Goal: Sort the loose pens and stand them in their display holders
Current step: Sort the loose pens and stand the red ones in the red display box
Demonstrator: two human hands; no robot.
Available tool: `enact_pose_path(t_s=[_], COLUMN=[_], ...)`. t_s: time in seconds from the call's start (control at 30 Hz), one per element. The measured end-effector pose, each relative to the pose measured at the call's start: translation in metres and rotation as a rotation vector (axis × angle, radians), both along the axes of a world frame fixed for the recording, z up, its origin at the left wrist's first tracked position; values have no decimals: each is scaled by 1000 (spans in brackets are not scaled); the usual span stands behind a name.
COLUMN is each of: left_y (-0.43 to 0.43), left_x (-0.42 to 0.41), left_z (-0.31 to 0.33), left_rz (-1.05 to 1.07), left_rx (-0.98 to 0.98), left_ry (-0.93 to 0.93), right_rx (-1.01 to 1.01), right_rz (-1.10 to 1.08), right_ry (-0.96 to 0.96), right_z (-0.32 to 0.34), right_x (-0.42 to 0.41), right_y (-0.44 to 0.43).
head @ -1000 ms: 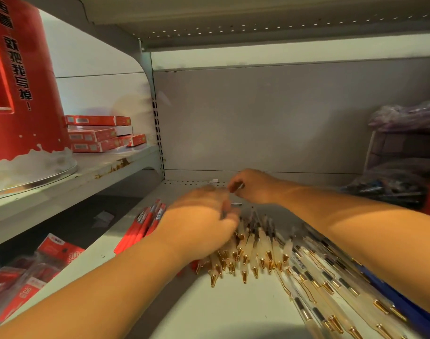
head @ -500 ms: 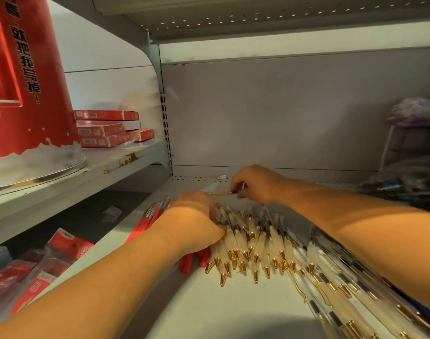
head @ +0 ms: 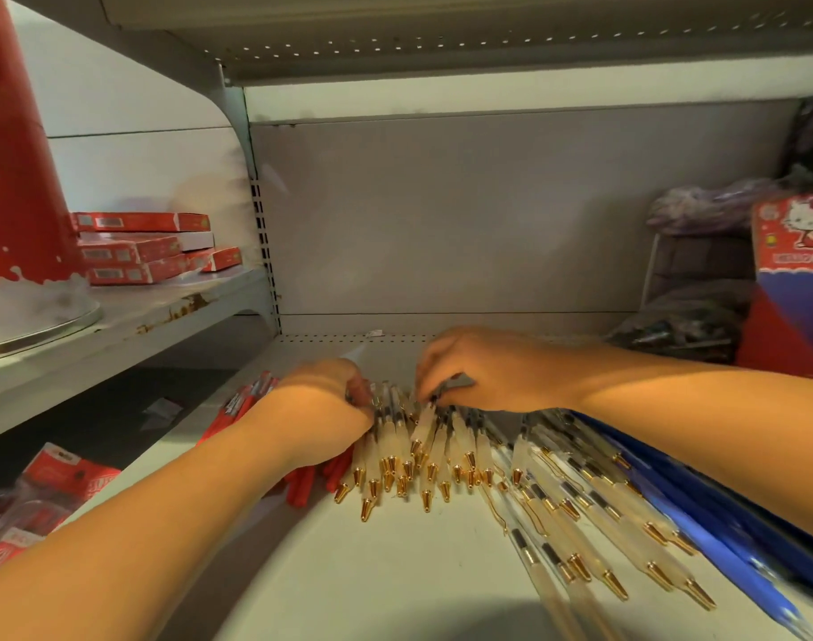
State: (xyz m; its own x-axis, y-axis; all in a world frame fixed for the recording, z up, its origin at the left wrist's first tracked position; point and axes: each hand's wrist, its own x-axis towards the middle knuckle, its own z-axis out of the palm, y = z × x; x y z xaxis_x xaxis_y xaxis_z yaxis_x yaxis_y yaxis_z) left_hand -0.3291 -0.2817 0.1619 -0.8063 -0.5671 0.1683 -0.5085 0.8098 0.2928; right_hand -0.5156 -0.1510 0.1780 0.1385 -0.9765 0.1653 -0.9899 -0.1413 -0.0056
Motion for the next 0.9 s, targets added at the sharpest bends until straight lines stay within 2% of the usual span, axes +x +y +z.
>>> enact_pose_path(t_s=[0.13, 0.23, 0.27, 0.33, 0.4, 0.53, 0.67, 0.9], left_y=[8, 16, 19, 27, 37, 59, 68, 59], left_x=[-2, -6, -8, -17, -30, -57, -66, -59], left_z=[4, 10, 13, 18, 21, 18, 12, 6], left_rz=[-3, 22, 28, 17, -16, -75, -99, -93], left_rx=[-44, -103, -122, -136, -127, -108, -150, -163], left_ry=[-81, -140, -150, -160, -177, -223, -250, -179], right_rx=[-18, -117, -88, 93, 276, 300, 179, 133], right_rz=[-89, -318, -437, -649, -756, -790, -766, -747], right_ry=[-86, -147, -167, -248, -333, -464, -393, -659], right_z=[4, 8, 8, 6, 2, -2, -7, 2], right_x=[0, -8, -11, -14, -12, -7, 2, 7], right_y=[18, 39, 45, 52, 52, 49, 44, 43])
